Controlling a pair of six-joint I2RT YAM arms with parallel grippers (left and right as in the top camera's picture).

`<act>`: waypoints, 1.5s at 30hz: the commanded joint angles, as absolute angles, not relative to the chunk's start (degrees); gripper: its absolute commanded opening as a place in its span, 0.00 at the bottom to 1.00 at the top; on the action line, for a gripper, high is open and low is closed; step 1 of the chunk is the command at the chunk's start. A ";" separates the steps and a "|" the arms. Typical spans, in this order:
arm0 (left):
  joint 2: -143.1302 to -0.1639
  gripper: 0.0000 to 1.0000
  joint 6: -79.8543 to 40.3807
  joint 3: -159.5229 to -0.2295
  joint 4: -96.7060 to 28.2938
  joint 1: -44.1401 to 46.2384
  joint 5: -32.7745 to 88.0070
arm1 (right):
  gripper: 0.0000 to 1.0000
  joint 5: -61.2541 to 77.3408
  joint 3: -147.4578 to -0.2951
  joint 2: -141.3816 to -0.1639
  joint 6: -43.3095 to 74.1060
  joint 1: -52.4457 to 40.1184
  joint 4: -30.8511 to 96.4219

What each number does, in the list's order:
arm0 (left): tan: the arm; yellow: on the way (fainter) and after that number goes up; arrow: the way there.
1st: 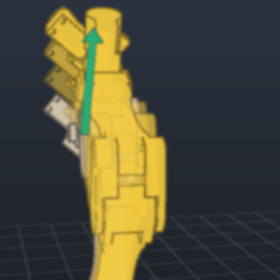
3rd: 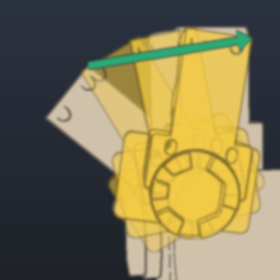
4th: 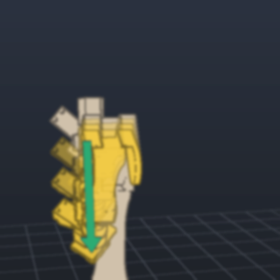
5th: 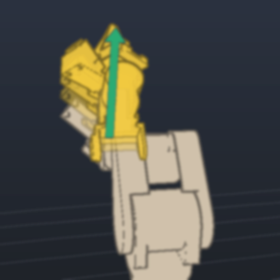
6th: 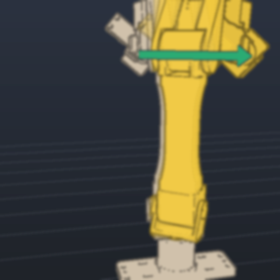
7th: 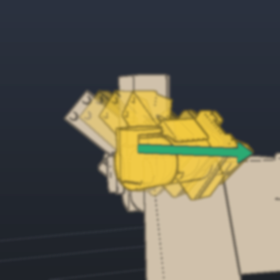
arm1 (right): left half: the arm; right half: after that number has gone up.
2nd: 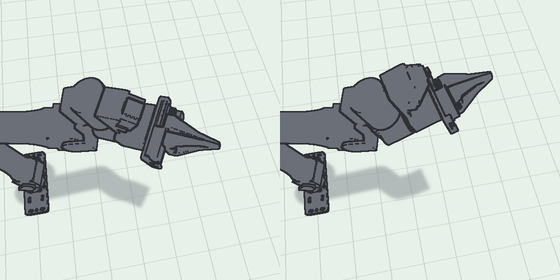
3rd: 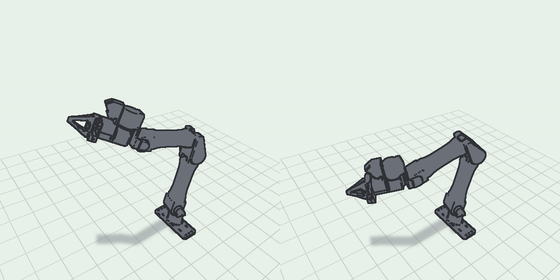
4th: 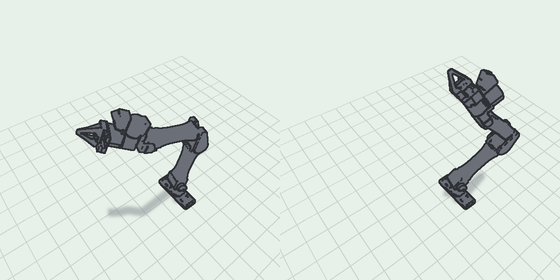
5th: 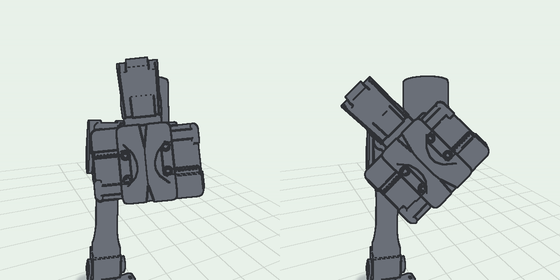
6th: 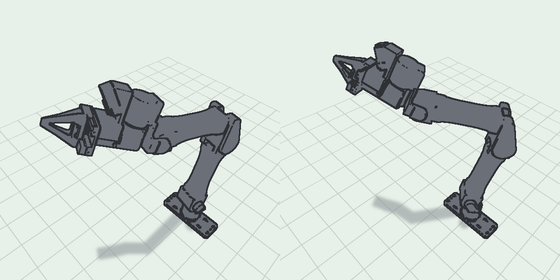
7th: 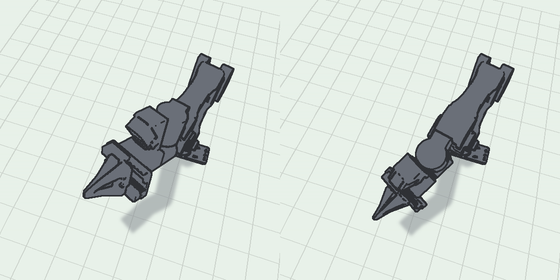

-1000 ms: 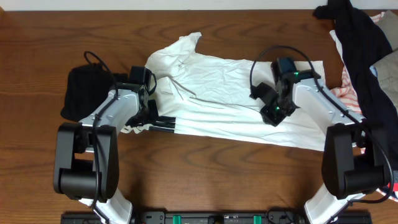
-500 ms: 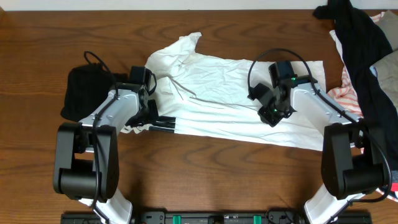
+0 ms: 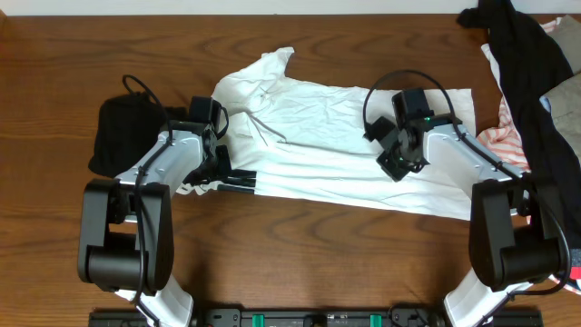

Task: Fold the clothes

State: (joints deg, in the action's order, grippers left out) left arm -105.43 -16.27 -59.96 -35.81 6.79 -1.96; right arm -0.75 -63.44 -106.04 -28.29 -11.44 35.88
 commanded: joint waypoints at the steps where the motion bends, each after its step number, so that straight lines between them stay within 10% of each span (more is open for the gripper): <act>1: -112.03 0.33 -16.58 -53.69 -37.26 5.21 -7.97 | 0.01 -11.86 -63.22 -105.97 -21.65 -11.81 33.43; 5: -112.03 0.33 -16.58 -53.69 -37.26 5.21 -7.97 | 0.06 -18.33 -63.22 -105.97 -17.19 -11.64 26.44; 10: -112.03 0.33 -16.58 -53.69 -37.28 5.21 -7.97 | 0.43 -20.14 -63.22 -105.97 -15.62 -11.60 18.24; 23: -112.03 0.33 -16.60 -53.69 -37.26 5.21 -7.97 | 0.15 -1.34 -63.37 -100.51 -13.76 -11.70 40.21; 45: -112.03 0.33 -16.60 -53.69 -37.26 5.21 -7.97 | 0.19 -2.37 -57.34 -101.60 -13.74 -11.64 37.34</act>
State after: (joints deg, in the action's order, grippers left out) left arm -105.36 -16.29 -59.86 -35.73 6.79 -1.96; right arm -1.83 -58.72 -100.88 -14.48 -11.51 38.52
